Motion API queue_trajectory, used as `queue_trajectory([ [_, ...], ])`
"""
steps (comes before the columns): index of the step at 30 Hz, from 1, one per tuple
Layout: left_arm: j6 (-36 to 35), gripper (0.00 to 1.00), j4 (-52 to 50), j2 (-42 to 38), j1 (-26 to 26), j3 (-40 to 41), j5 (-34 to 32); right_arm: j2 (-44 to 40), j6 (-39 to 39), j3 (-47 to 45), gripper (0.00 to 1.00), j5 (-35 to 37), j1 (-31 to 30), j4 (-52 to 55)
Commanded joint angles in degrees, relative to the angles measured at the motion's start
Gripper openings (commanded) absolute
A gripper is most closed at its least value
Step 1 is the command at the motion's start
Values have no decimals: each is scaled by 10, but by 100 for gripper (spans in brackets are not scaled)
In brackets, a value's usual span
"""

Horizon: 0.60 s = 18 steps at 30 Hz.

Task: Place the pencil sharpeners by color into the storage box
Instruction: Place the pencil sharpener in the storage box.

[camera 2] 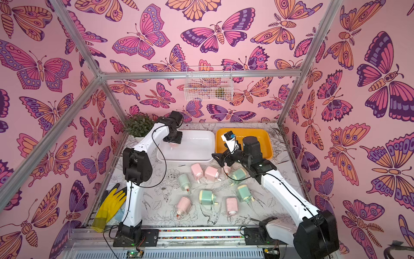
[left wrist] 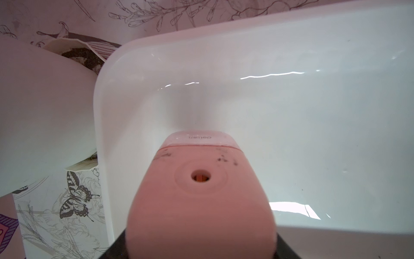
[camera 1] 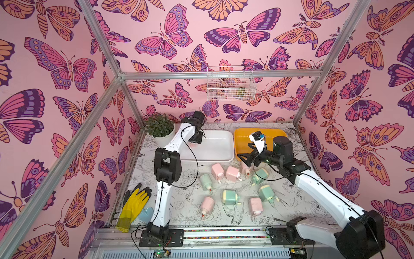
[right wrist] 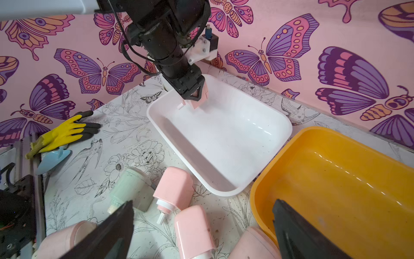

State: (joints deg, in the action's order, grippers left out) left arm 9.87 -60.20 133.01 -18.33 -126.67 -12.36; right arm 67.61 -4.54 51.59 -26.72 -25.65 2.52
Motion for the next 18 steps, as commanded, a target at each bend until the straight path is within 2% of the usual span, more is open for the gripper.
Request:
queue_trajectory([
  [1, -7, 0, -16, 23, 17, -33, 27, -12, -5, -3, 99, 30, -4, -20],
  [8, -5, 0, -16, 74, 34, -92, 18, -29, -13, -1, 99, 35, -4, 2],
  [18, -6, 5, -16, 106, 48, -130, 71, -55, 7, -34, 99, 45, -4, -38],
])
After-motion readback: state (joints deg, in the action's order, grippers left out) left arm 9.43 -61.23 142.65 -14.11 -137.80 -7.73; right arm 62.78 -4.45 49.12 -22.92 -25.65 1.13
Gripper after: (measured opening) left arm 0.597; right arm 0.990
